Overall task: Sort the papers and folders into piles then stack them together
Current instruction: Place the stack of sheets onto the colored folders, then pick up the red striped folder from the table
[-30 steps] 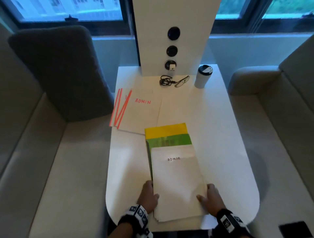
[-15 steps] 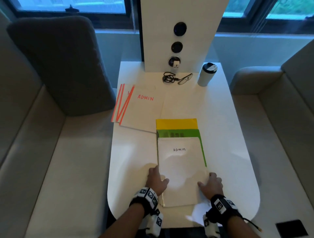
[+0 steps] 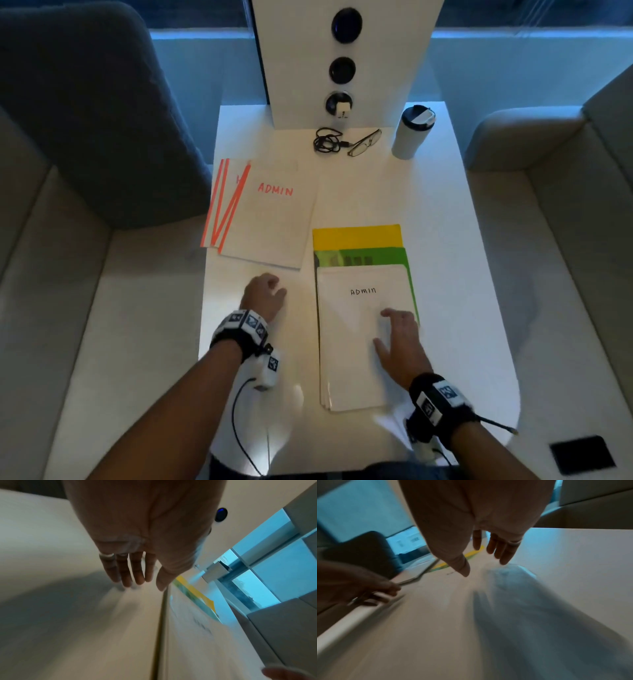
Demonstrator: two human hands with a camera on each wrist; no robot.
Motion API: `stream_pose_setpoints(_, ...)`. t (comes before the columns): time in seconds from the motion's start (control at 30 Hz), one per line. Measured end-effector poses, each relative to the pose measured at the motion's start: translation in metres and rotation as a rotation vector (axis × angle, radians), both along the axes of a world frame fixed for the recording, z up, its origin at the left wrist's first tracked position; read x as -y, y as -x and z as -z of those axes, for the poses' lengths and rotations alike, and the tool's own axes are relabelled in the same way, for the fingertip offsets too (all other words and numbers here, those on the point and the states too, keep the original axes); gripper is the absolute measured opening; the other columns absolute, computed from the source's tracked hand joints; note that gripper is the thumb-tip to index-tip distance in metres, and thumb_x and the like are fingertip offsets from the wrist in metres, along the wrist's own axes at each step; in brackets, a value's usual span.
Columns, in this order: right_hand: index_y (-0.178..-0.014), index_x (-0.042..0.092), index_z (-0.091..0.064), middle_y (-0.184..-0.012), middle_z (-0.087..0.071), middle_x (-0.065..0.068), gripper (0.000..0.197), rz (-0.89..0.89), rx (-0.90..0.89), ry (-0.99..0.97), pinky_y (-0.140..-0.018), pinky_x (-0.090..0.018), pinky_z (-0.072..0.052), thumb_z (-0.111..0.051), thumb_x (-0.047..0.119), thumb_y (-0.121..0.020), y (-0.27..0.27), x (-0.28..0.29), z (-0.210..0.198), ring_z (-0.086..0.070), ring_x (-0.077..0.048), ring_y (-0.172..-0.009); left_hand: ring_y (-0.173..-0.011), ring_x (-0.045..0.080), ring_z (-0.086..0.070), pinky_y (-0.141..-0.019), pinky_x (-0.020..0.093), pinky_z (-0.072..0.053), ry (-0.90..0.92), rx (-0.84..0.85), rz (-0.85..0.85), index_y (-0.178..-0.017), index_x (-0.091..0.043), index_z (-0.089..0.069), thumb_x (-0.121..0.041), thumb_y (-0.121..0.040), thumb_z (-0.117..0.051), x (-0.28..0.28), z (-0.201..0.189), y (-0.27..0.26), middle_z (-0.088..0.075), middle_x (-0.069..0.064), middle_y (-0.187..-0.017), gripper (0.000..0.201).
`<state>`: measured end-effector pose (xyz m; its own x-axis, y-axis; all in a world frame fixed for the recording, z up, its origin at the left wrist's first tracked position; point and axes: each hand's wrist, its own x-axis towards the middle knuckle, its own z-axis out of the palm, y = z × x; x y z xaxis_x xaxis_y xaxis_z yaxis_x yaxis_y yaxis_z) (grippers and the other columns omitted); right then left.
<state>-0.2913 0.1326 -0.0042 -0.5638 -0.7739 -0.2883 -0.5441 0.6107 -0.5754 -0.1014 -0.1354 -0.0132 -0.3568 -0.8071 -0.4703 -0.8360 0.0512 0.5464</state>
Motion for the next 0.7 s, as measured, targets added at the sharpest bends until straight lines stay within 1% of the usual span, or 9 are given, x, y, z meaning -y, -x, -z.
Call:
stream_pose_setpoints(0.07,-0.138,0.019,-0.044,-0.137,-0.039,-0.006,0.055,-0.123,0.058,0.007,-0.11,-0.029,-0.039,-0.069,0.019,-0.089,-0.004,0.019,-0.004,-0.044,-0.022,-0.128,-0.115,0.037,-0.065,-0.1,0.039,-0.052,0.066,0.032,-0.103,-0.121,-0.006,-0.069,-0.027,-0.086,-0.076,0.041,-0.008,-0.004,-0.068,0.019,-0.125,0.041)
stream_pose_setpoints(0.13,-0.138,0.021,-0.044,-0.141,-0.037,-0.005,0.054,-0.207,0.079,-0.001,-0.108,-0.026,-0.042,-0.068,0.023,-0.091,-0.005,0.04,-0.006,-0.046,-0.018,-0.126,-0.12,0.041,-0.06,-0.104,0.044,-0.051,0.1,0.086,-0.199,-0.121,-0.011,-0.067,-0.033,-0.083,-0.078,0.077,-0.009,-0.01,-0.062,0.02,-0.13,0.046)
stream_pose_setpoints(0.23,-0.139,0.021,-0.047,-0.143,-0.038,-0.004,0.051,-0.263,0.094,-0.03,-0.103,-0.021,-0.04,-0.068,0.025,-0.092,0.001,0.066,-0.004,-0.047,-0.017,-0.126,-0.124,0.04,-0.055,-0.107,0.045,-0.048,0.128,0.139,-0.367,-0.121,-0.015,-0.062,-0.043,-0.075,-0.079,0.119,-0.012,-0.018,-0.057,0.019,-0.134,0.056)
stream_pose_setpoints(0.3,-0.136,0.02,-0.05,-0.139,-0.042,-0.004,0.049,-0.246,0.112,-0.043,-0.103,-0.024,-0.042,-0.069,0.024,-0.091,0.012,0.076,0.003,-0.052,-0.019,-0.122,-0.127,0.04,-0.05,-0.105,0.045,-0.046,0.139,0.168,-0.471,-0.127,-0.014,-0.057,-0.044,-0.073,-0.08,0.139,-0.014,-0.024,-0.051,0.019,-0.136,0.066)
stream_pose_setpoints(0.33,-0.135,0.02,-0.051,-0.137,-0.044,-0.004,0.049,-0.227,0.122,-0.054,-0.106,-0.028,-0.044,-0.069,0.023,-0.09,0.018,0.077,0.007,-0.053,-0.021,-0.122,-0.128,0.04,-0.049,-0.105,0.045,-0.045,0.153,0.179,-0.493,-0.131,-0.013,-0.055,-0.046,-0.072,-0.081,0.146,-0.012,-0.025,-0.049,0.02,-0.138,0.073)
stream_pose_setpoints(0.43,-0.136,0.019,-0.052,-0.132,-0.047,-0.007,0.056,-0.217,0.136,-0.117,-0.109,-0.041,-0.047,-0.073,0.018,-0.084,0.032,0.075,0.019,-0.055,-0.027,-0.121,-0.135,0.042,-0.045,-0.11,0.05,-0.041,0.143,0.186,-0.454,-0.143,-0.009,-0.045,-0.06,-0.064,-0.085,0.157,0.001,-0.024,-0.046,0.022,-0.145,0.103)
stream_pose_setpoints(0.5,-0.137,0.021,-0.051,-0.13,-0.045,-0.005,0.06,-0.221,0.144,-0.143,-0.111,-0.042,-0.045,-0.074,0.013,-0.082,0.037,0.07,0.026,-0.052,-0.026,-0.12,-0.138,0.043,-0.043,-0.113,0.054,-0.04,0.108,0.181,-0.416,-0.146,-0.006,-0.04,-0.07,-0.057,-0.085,0.161,0.011,-0.021,-0.044,0.022,-0.149,0.118)
stream_pose_setpoints(0.6,-0.137,0.03,-0.048,-0.127,-0.041,0.0,0.065,-0.208,0.154,-0.171,-0.112,-0.039,-0.042,-0.074,0.009,-0.081,0.04,0.064,0.032,-0.047,-0.024,-0.122,-0.139,0.044,-0.041,-0.113,0.057,-0.041,0.117,0.23,-0.4,-0.145,-0.005,-0.04,-0.077,-0.052,-0.082,0.164,0.019,-0.016,-0.042,0.022,-0.151,0.126)
stream_pose_setpoints(0.7,-0.133,0.032,-0.05,-0.122,-0.042,0.0,0.067,-0.185,0.156,-0.172,-0.11,-0.043,-0.042,-0.074,0.005,-0.077,0.042,0.066,0.037,-0.047,-0.026,-0.119,-0.135,0.043,-0.044,-0.109,0.056,-0.044,0.127,0.281,-0.392,-0.137,-0.004,-0.046,-0.081,-0.045,-0.083,0.164,0.018,-0.014,-0.046,0.022,-0.145,0.126)
